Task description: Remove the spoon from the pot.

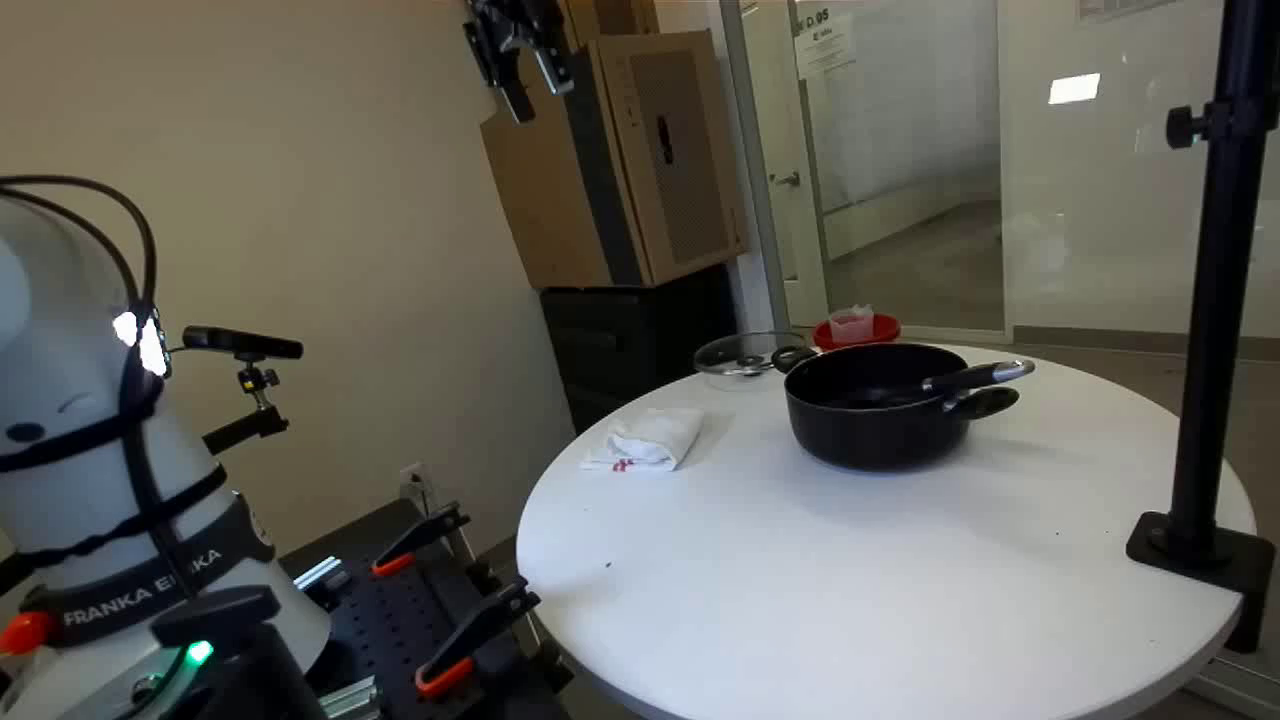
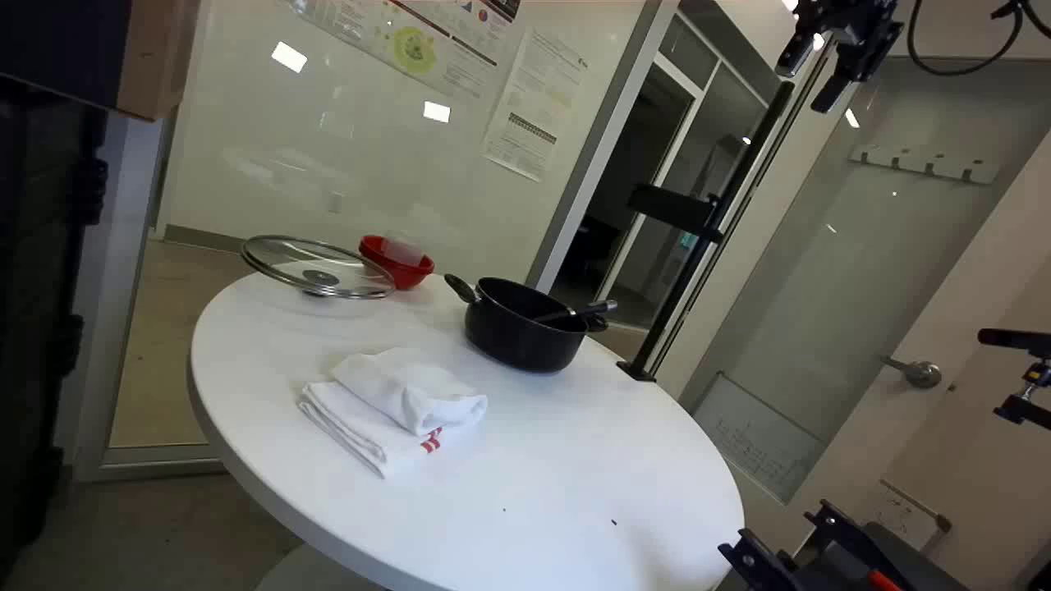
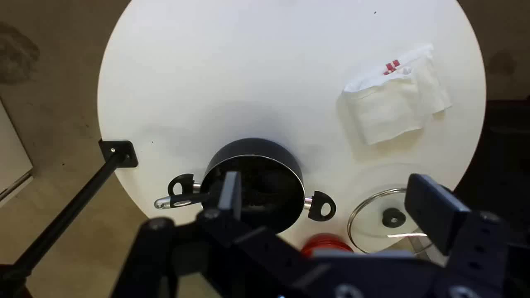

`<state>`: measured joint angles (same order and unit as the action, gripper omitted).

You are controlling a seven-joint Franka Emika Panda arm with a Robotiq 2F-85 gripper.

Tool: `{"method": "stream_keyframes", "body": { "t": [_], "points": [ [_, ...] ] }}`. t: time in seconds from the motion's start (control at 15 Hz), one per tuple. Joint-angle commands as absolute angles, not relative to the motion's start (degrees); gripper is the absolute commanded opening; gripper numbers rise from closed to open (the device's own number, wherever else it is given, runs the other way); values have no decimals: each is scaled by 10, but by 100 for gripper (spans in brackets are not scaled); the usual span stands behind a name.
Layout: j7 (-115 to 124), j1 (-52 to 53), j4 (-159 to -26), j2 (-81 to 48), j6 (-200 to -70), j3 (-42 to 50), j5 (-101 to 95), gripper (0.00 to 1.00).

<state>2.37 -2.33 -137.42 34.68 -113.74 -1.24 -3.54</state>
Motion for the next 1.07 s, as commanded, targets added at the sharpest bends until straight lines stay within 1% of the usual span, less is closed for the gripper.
{"method": "stream_keyframes", "body": {
  "t": [0.0, 0.6, 0.8, 1.0],
  "points": [
    [25, -20, -1373, 346, -1136, -10, -37, 100],
    [25, -20, -1372, 347, -1136, -10, -37, 100],
    [92, -33, -1353, 324, -1121, -19, -22, 100],
    [164, -50, -1348, 289, -1174, -11, -4, 100]
  ]
}}
